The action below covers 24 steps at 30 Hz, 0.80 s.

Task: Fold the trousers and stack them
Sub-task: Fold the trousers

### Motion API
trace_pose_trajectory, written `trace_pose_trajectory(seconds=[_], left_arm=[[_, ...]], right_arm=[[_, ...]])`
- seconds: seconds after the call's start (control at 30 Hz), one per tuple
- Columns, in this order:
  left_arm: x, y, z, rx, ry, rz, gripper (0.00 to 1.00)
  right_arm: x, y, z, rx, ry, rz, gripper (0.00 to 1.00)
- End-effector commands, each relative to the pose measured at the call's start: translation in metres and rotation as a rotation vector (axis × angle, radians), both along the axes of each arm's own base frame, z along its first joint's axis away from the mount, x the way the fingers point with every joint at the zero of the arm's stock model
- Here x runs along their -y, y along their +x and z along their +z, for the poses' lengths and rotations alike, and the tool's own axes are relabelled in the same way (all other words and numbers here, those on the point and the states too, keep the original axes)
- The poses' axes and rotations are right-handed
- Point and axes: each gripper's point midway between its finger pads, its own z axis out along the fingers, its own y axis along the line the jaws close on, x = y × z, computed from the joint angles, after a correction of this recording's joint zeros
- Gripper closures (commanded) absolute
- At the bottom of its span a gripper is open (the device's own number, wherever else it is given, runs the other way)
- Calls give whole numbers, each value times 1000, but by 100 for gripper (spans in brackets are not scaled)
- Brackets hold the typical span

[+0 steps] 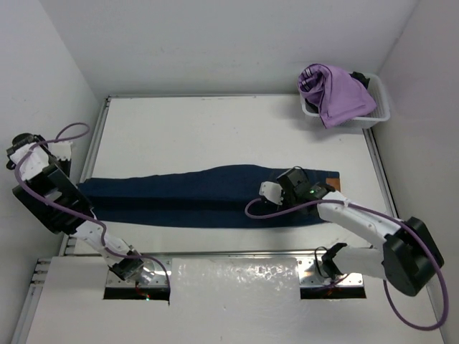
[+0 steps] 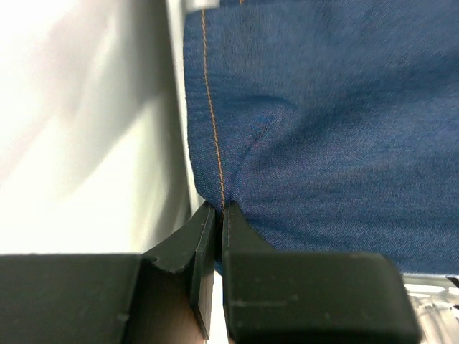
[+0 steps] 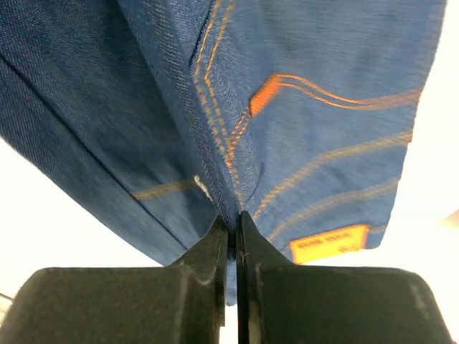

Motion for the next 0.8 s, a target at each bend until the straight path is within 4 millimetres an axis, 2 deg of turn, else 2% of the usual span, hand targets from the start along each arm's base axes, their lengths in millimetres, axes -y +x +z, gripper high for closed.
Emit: trace_pose_trajectory(seconds=[0.0,0.07,0.1,0.2,0.27,0.37,0.43,0.47,0.5,0.57,0.67,0.7,0.77], left_arm=[[-26,11,41,99,147,-31,100],[-19,1,34,68,140,-44,100],[-12,-9,20,34,118,-53,100],[-2,-29,-6,-47,101,-51,100],[-6,-36,-18,-84,120,-44,100],[-5,-47,-39,-153,108,-32,100],[-6,-45,-46,-169,85,-24,86],[-4,-46,-47,-178,66,-18,77],[-8,-40,-42,-163,71,-15,61],[-13,-33,-35,-148,70,-2,47],[-18,-24,-20,-120,76,4,47],[-19,-21,-14,-108,75,6,47],[-19,-7,7,-41,71,13,47]], right_arm=[[19,-13,19,-29,-54,-11,100],[17,-24,11,-77,-32,10,100],[12,-30,5,-111,-1,29,100],[8,-42,-10,-194,2,56,100],[8,-46,-16,-225,-7,68,100],[11,-52,-26,-257,-22,94,75],[11,-49,-26,-235,-16,76,61],[10,-46,-23,-209,-3,69,55],[8,-42,-20,-187,15,53,42],[4,-32,-10,-134,71,19,33],[-19,-20,17,-78,221,-9,29],[-29,-10,34,-38,287,-43,28],[-47,-1,56,-14,433,-79,27]])
